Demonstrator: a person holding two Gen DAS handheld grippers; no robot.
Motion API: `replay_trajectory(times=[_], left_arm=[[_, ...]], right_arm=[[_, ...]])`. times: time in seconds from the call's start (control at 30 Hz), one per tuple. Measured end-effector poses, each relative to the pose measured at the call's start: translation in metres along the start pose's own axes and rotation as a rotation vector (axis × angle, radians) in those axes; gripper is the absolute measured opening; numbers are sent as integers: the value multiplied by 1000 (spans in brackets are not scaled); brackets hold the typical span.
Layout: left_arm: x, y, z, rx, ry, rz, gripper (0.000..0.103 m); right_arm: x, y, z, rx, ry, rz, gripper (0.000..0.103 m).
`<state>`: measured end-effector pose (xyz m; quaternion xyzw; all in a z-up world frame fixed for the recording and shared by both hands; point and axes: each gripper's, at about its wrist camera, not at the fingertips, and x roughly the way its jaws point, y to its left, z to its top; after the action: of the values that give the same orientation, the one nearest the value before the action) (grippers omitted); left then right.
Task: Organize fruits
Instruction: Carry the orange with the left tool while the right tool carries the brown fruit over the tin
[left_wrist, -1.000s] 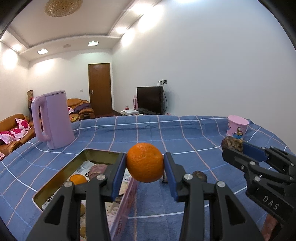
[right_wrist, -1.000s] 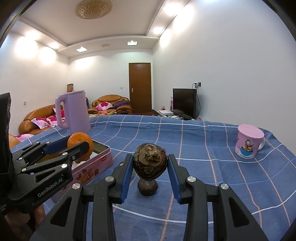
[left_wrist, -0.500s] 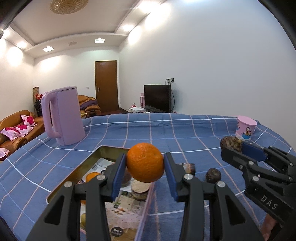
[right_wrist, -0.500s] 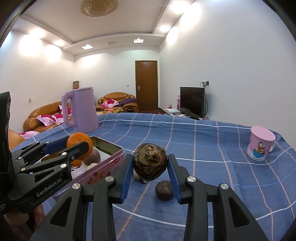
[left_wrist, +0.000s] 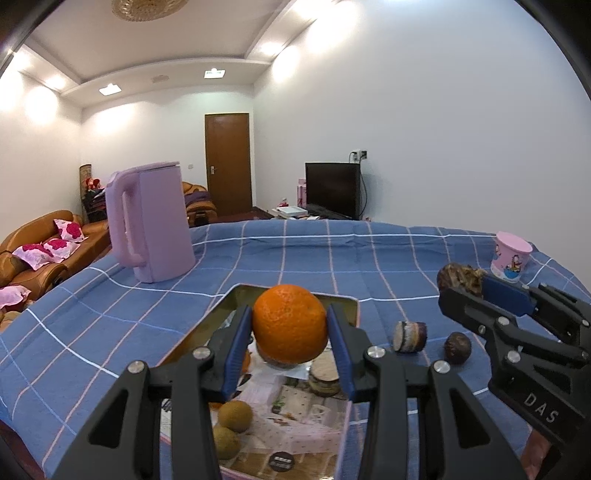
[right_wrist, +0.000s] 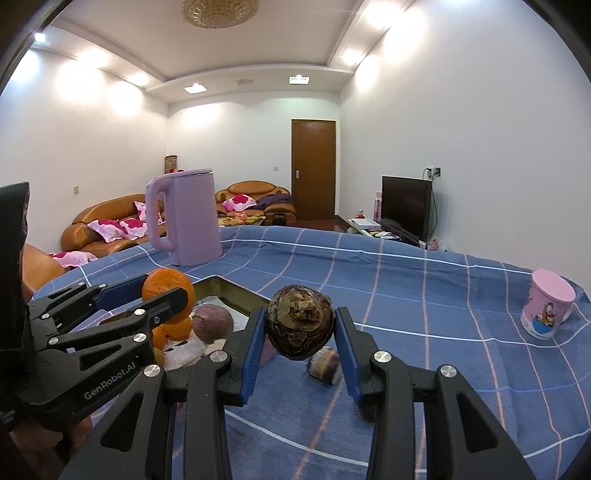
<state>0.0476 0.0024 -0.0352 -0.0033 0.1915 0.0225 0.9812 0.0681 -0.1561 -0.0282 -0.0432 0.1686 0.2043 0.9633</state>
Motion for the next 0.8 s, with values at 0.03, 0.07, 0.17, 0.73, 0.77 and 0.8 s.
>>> replay_trajectory(times=[0.03, 0.07, 0.17, 0.73, 0.77, 0.8], left_arm=[[1, 2, 0, -1, 2, 4, 43], [2, 4, 0, -3, 5, 8, 43], [3, 10, 0, -10, 11, 17, 43], [21, 40, -3, -28, 87, 73, 43], [21, 42, -4, -29, 90, 73, 43], [22, 43, -4, -29, 93, 73, 43]], right_arm=[[2, 1, 1, -3, 1, 5, 40], [3, 3, 1, -6, 1, 8, 40], [7, 9, 3, -14, 3, 19, 40], [34, 42, 7, -55, 49, 82, 40], [36, 44, 7, -57, 54, 86, 40], [38, 46, 7, -60, 59, 90, 40]])
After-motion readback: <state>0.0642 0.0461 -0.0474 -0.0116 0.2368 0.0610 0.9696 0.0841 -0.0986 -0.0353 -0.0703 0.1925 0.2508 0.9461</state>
